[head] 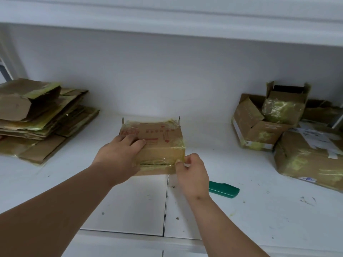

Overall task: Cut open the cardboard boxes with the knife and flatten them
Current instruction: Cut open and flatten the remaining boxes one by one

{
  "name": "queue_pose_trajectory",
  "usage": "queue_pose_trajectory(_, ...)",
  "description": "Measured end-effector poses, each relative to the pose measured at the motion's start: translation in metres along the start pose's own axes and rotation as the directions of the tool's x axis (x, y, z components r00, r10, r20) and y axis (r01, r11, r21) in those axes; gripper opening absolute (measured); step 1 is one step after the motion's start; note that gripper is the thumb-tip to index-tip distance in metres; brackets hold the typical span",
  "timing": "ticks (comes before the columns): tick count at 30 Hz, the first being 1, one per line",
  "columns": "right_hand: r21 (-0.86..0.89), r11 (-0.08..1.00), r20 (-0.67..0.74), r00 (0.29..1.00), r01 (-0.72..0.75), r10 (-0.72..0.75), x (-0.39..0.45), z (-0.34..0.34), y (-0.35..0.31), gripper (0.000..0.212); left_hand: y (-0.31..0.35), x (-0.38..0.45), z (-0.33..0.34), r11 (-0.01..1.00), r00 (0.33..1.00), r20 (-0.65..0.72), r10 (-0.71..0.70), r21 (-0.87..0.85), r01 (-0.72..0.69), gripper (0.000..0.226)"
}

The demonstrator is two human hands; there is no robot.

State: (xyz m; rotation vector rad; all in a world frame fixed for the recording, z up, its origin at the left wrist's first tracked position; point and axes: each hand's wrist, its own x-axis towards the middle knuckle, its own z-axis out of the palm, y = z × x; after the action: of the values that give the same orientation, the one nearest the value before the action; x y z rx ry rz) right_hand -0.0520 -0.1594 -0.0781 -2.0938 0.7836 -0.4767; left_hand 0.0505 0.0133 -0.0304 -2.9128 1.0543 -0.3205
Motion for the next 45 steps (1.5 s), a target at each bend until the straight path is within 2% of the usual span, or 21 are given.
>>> queue_pose_trajectory(4,0.038,0.998,0.048,0.997,-0.054,0.052,0.002,-0.001,-0.004,0.037,0.004,-0.001,0.001,1.000,1.000,0.012,0.000,-0.001,0.000,0.072)
queue_pose_trajectory(8,0.083,0.992,0.101,0.991,-0.097,0.089,0.002,-0.001,-0.004,0.043,0.000,0.000,0.003,1.000,1.000,0.023,0.012,0.000,-0.012,0.072)
queue_pose_trajectory(12,0.201,0.969,0.089,0.988,-0.143,0.127,-0.003,-0.005,-0.012,0.048,-0.004,0.001,0.006,0.999,0.999,0.038,0.037,-0.018,-0.036,0.084)
queue_pose_trajectory(15,0.317,0.922,0.095,0.974,-0.224,0.204,-0.005,-0.011,-0.016,0.044,-0.006,0.003,0.005,0.996,0.996,0.026,0.082,-0.045,-0.081,0.085)
queue_pose_trajectory(17,0.421,0.869,0.111,0.965,-0.262,0.237,-0.008,-0.017,-0.017,0.035,-0.009,0.006,-0.004,0.991,0.991,0.069,0.116,-0.081,-0.110,0.083)
queue_pose_trajectory(19,0.536,0.802,0.113,0.964,-0.264,0.243,-0.011,-0.023,-0.017,0.024,-0.013,0.010,-0.023,0.986,0.983,0.156,0.092,-0.152,-0.068,0.072)
queue_pose_trajectory(21,0.598,0.756,0.110,0.961,-0.268,0.253,-0.015,-0.025,-0.018,0.022,-0.021,0.014,-0.042,0.943,0.972,0.232,0.040,-0.331,0.040,0.059)
queue_pose_trajectory(23,0.538,0.823,0.031,0.980,-0.182,0.196,-0.015,-0.020,-0.012,0.020,-0.033,0.018,-0.051,0.821,0.963,0.268,-0.015,-0.546,0.164,0.050)
queue_pose_trajectory(24,0.464,0.877,-0.009,0.989,-0.128,0.150,-0.014,-0.016,-0.009,0.017,-0.036,0.020,-0.052,0.778,0.963,0.266,-0.040,-0.597,0.197,0.046)
queue_pose_trajectory(26,0.303,0.952,-0.052,0.997,-0.042,0.060,-0.010,-0.009,-0.006,0.018,-0.036,0.020,-0.046,0.770,0.967,0.235,-0.095,-0.598,0.221,0.043)
queue_pose_trajectory(30,0.136,0.990,-0.104,0.994,0.038,-0.024,-0.001,0.003,-0.006,0.068,-0.020,0.018,-0.029,0.746,0.949,0.076,-0.307,-0.600,0.289,0.040)
queue_pose_trajectory(32,0.014,0.998,-0.120,0.991,0.068,-0.066,0.004,0.010,-0.004,0.089,-0.015,0.016,-0.026,0.759,0.931,-0.003,-0.364,-0.581,0.295,0.044)
queue_pose_trajectory(34,-0.045,0.996,-0.134,0.988,0.072,-0.077,0.009,0.015,-0.007,0.100,-0.011,0.016,-0.024,0.795,0.937,-0.057,-0.344,-0.549,0.258,0.038)
queue_pose_trajectory(38,-0.087,0.995,-0.129,0.990,0.040,-0.052,0.015,0.024,-0.012,0.100,-0.009,0.013,-0.019,0.908,0.969,-0.129,-0.209,-0.392,0.144,0.013)
queue_pose_trajectory(40,-0.082,0.995,-0.113,0.991,0.061,-0.071,0.014,0.024,-0.013,0.095,-0.010,0.010,-0.016,0.926,0.976,-0.109,-0.187,-0.352,0.138,0.022)
queue_pose_trajectory(45,-0.043,0.995,-0.042,0.995,0.089,-0.091,0.009,0.014,-0.007,0.093,0.000,-0.001,-0.008,0.917,0.981,-0.001,-0.195,-0.355,0.182,0.075)
